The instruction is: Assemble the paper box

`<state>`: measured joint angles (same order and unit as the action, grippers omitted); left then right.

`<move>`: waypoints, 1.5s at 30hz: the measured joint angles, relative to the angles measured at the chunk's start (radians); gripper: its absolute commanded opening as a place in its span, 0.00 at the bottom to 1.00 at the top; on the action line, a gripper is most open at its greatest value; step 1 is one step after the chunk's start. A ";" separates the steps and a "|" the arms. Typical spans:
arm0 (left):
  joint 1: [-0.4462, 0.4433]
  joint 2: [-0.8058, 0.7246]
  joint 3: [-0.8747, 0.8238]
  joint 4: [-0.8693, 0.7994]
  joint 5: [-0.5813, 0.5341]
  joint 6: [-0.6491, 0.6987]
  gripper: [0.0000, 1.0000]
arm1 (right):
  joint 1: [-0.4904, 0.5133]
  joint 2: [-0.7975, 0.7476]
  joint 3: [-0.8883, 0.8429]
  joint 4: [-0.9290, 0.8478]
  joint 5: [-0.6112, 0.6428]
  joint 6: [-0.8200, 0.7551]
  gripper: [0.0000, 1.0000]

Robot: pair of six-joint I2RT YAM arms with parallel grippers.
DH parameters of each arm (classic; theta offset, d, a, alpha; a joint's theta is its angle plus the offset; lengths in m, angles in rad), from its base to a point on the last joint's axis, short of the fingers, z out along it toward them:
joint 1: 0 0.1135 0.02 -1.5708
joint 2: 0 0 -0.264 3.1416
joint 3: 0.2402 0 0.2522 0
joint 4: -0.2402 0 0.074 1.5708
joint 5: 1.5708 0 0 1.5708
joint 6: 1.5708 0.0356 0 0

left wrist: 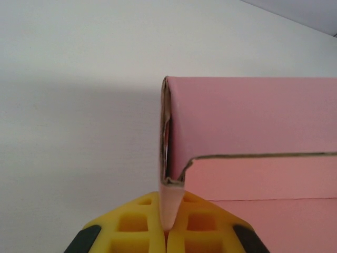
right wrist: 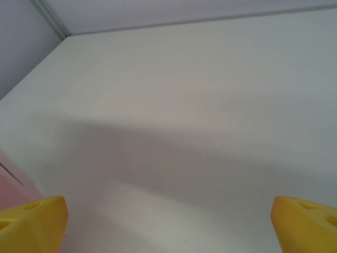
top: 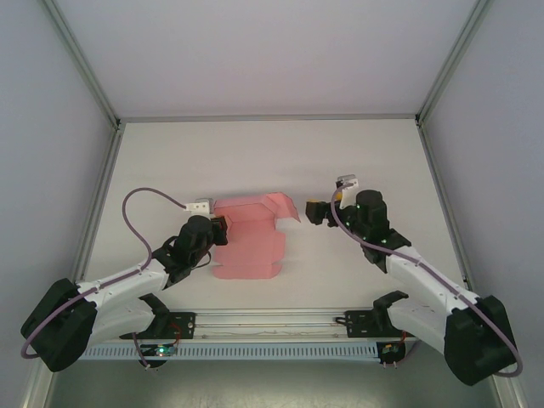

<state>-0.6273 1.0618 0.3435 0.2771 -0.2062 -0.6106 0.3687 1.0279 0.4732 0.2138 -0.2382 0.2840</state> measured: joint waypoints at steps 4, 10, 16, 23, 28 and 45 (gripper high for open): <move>0.000 0.000 0.000 0.000 0.006 0.000 0.00 | 0.007 0.081 0.032 0.006 -0.092 -0.018 0.98; 0.000 0.001 0.001 0.000 0.008 0.000 0.00 | 0.047 0.166 0.057 0.016 -0.219 -0.056 0.97; 0.000 0.012 0.001 0.000 0.010 0.000 0.00 | 0.089 0.217 0.076 0.038 -0.321 -0.084 0.90; 0.000 0.027 0.006 0.002 0.016 0.000 0.00 | 0.143 0.277 0.104 0.066 -0.369 -0.101 0.84; 0.000 0.032 0.009 0.002 0.019 0.000 0.00 | 0.177 0.309 0.129 0.078 -0.369 -0.109 0.80; 0.000 0.043 0.023 0.003 0.034 0.000 0.00 | 0.321 0.350 0.218 0.049 -0.137 -0.203 0.65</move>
<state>-0.6273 1.1053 0.3668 0.2802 -0.1719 -0.6106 0.6895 1.3777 0.6914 0.2630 -0.3756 0.0807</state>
